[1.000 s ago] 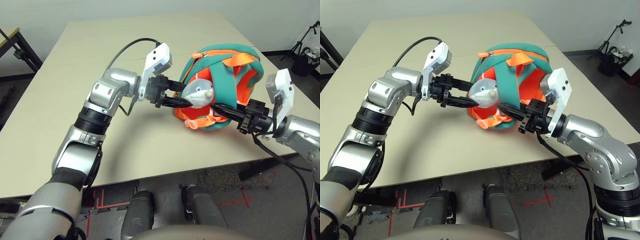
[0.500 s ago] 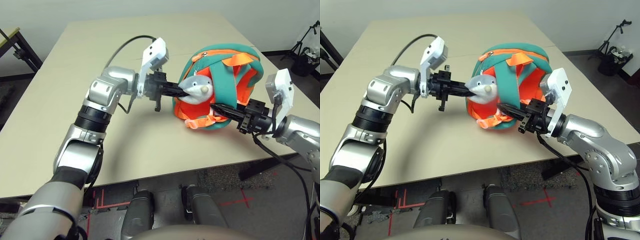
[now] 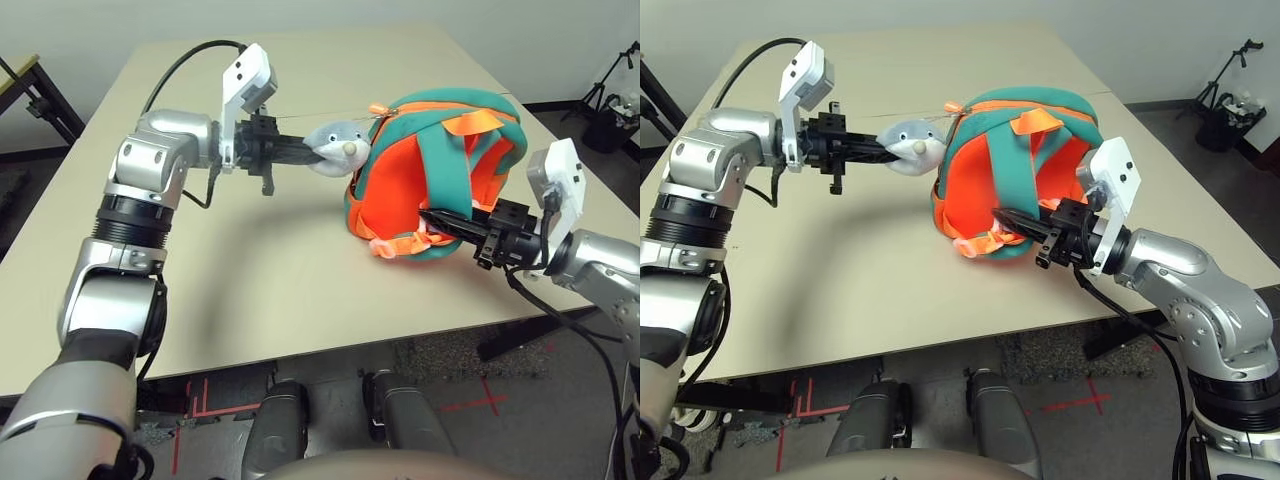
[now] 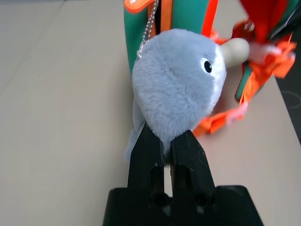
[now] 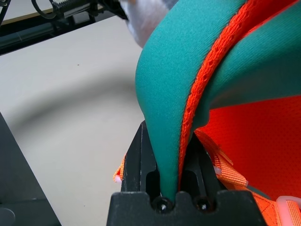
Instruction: Put the pencil case into the backpack and zip it.
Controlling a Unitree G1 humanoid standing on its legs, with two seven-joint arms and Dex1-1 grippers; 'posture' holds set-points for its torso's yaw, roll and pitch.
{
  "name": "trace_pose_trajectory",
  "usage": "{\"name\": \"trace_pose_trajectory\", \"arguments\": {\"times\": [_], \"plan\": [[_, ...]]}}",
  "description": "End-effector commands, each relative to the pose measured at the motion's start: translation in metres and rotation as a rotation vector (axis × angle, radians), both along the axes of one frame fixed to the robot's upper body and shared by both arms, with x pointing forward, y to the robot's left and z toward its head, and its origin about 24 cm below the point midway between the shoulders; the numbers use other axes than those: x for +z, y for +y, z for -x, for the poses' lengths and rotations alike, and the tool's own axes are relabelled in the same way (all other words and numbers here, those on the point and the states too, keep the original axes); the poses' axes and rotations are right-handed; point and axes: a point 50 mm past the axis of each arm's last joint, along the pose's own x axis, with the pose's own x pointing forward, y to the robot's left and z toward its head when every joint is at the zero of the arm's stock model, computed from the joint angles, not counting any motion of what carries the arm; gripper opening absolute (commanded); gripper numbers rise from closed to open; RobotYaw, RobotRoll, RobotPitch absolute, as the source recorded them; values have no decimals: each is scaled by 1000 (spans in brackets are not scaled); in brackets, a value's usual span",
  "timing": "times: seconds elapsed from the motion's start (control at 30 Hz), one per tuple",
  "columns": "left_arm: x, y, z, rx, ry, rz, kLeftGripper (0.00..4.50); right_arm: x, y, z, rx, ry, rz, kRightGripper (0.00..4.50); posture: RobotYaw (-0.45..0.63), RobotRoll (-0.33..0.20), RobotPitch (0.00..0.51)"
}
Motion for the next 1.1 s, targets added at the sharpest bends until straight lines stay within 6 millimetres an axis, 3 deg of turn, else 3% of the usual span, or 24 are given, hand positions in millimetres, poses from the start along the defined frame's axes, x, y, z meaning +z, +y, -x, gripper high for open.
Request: {"name": "trace_pose_trajectory", "arguments": {"times": [0.03,0.3,0.53,0.7,1.1], "plan": [[-10,9,1,33,37,-44,0,-2,5,1,42,13,9,122,23,0,79],[-29,17,3,64,137,-37,0,-3,5,0,42,13,9,122,24,0,77],[-73,25,10,99,261,-116,0,-4,6,0,39,12,8,122,24,0,77],[-90,28,17,92,338,-129,0,-5,5,-1,35,11,11,122,24,0,77],[-102,37,22,135,380,-102,0,-10,4,-3,26,21,17,122,38,0,85]]}}
